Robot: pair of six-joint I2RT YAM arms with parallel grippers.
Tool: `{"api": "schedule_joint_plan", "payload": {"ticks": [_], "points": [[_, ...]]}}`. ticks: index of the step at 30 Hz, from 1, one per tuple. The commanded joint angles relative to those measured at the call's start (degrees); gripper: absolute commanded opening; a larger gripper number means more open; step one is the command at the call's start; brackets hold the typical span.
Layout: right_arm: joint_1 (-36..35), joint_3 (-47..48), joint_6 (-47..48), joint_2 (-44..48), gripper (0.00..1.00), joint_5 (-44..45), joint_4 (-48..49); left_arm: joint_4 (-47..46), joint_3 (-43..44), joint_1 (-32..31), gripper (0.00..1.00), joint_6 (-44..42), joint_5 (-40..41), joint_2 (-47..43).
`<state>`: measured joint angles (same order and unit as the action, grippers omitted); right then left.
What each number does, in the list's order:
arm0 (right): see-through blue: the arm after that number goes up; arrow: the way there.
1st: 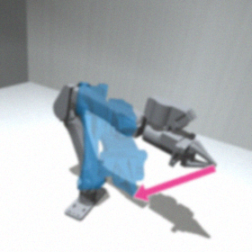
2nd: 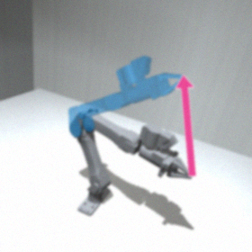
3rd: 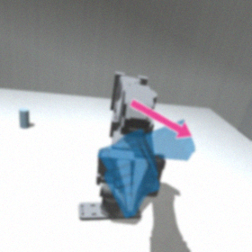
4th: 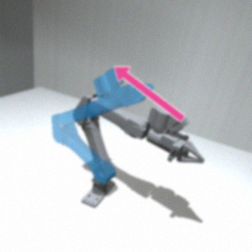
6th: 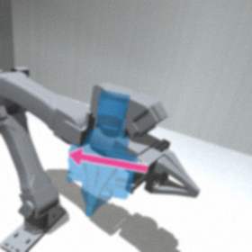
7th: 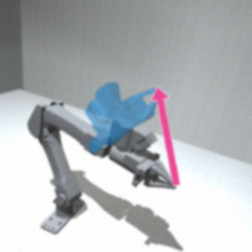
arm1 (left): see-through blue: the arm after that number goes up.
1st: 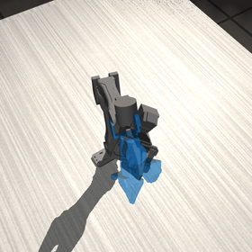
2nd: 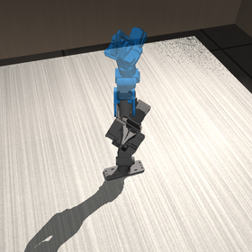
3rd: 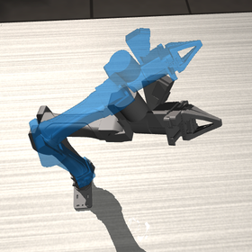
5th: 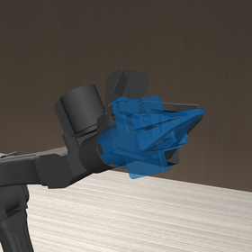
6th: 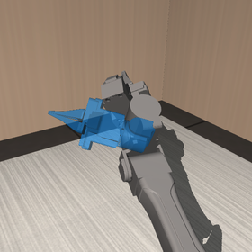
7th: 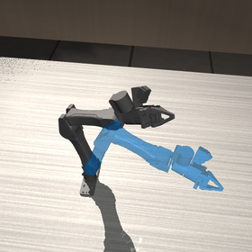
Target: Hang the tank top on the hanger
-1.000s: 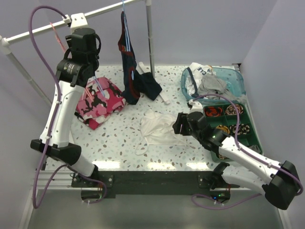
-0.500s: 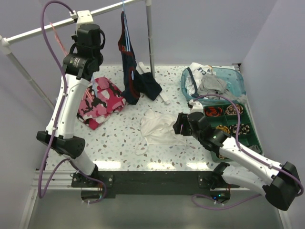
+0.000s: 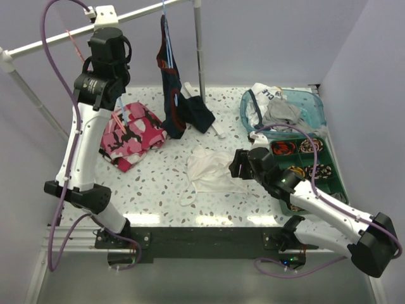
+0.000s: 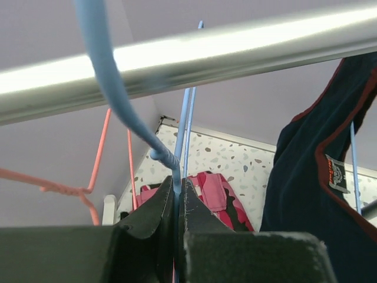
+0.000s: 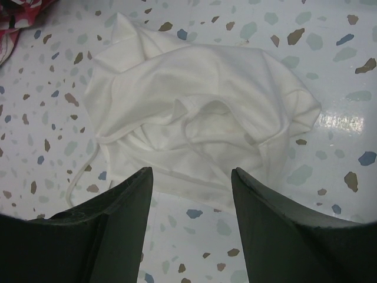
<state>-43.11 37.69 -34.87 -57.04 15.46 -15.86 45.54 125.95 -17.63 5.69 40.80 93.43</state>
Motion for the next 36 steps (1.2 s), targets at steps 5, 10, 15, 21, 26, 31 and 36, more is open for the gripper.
{"api": "schedule_joint_plan", "payload": {"ticks": [5, 10, 15, 21, 26, 31, 36], "points": [[-0.13, 2.74, 0.6, -0.79, 0.6, 0.45, 1.0, -6.07, -6.23, 0.05, 0.0, -0.95, -6.96, -9.22], [-0.22, 2.74, 0.6, -0.8, 0.6, 0.79, 1.09, -6.51, -11.15, -0.04, 0.0, -0.24, -9.85, -12.82], [-0.22, 2.91, 0.77, -0.88, 0.6, 0.97, 0.83, -7.83, -15.56, -0.04, 0.0, 0.63, -13.37, -16.43], [-0.22, 2.91, 1.03, -1.06, 0.6, 1.06, 0.74, -8.8, -21.79, -0.04, 0.0, 2.12, -16.62, -21.52], [-0.13, 3.0, 1.47, -1.32, 0.6, 1.32, 0.56, -8.45, -27.42, -0.04, 0.0, 2.83, -18.91, -26.01], [-0.22, 3.18, 1.74, -1.76, 0.6, 1.41, 0.39, -5.99, -30.75, -0.04, 0.0, 3.71, -21.89, -29.78], [-0.13, 3.53, 2.09, -2.55, 0.6, 1.24, 0.48, -5.02, -36.2, -0.04, 0.0, 5.11, -26.37, -34.79]]}}
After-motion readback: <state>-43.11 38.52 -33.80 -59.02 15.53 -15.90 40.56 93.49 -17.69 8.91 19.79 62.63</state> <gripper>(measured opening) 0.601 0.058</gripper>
